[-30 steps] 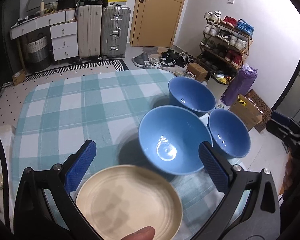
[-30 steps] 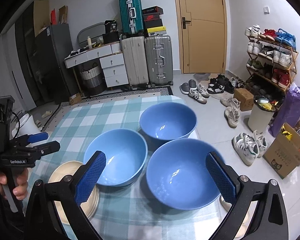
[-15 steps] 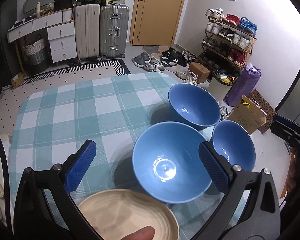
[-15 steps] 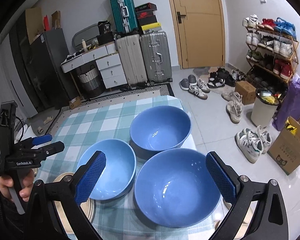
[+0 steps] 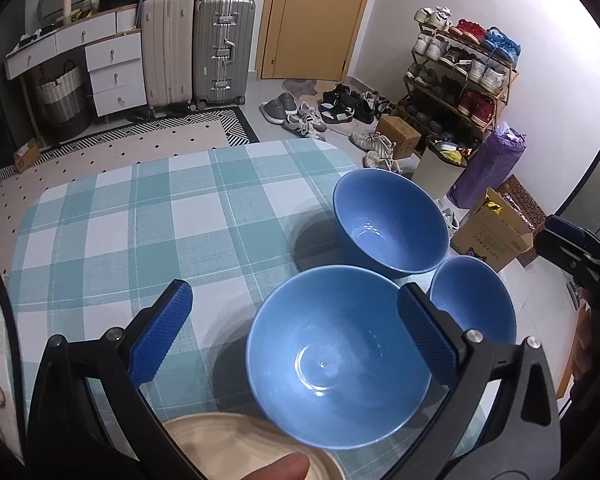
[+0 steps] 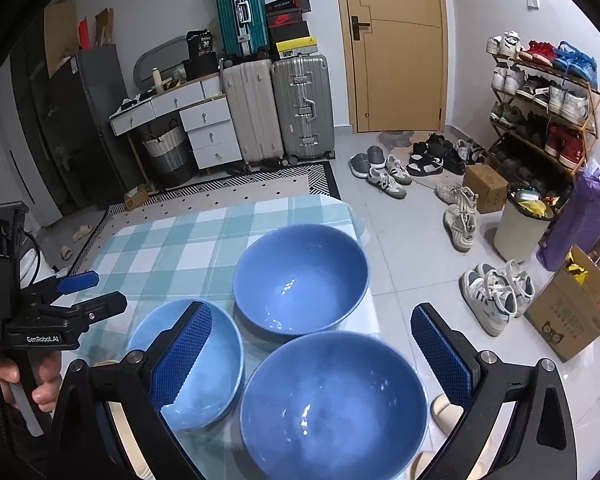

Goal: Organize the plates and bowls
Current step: 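Move both tools toward the large light-blue bowl, then lower both tools to the blue bowl's rim and close both grippers, then lift the blue bowl with both grippers, tilting it up off the cloth, then carry the raised blue bowl with both grippers beside the other blue bowl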

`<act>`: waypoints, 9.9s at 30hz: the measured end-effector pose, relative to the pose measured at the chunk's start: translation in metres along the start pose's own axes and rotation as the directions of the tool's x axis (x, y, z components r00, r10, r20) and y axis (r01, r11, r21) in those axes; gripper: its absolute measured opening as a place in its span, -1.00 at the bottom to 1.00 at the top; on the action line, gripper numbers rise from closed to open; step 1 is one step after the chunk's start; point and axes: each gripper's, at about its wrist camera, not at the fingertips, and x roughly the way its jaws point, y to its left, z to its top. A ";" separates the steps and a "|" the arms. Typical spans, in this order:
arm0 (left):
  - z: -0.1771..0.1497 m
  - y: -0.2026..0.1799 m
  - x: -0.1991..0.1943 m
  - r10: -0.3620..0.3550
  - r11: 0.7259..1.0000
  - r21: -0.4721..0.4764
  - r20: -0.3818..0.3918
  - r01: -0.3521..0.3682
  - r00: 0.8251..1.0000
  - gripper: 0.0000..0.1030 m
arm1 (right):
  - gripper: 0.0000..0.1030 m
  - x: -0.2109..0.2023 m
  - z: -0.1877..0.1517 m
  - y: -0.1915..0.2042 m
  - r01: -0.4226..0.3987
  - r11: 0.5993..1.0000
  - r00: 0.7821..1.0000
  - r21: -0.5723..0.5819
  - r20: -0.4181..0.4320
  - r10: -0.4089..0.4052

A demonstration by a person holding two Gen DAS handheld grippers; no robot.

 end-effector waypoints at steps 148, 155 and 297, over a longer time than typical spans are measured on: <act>0.025 -0.097 -0.036 -0.049 0.992 0.115 0.038 0.044 0.998 -0.65 | -0.61 -0.004 0.001 -0.010 -0.054 0.997 0.997 -0.062 0.043 0.056; 0.016 -0.096 -0.066 -0.057 0.993 0.104 0.060 0.051 0.997 -0.65 | -0.61 -0.025 -0.001 0.002 -0.060 0.996 0.996 -0.073 0.067 0.065; -0.106 0.006 0.024 0.174 0.971 0.180 -0.065 -0.160 0.983 -0.59 | -0.52 0.077 -0.101 0.102 -0.067 0.985 0.982 -0.156 -0.187 0.037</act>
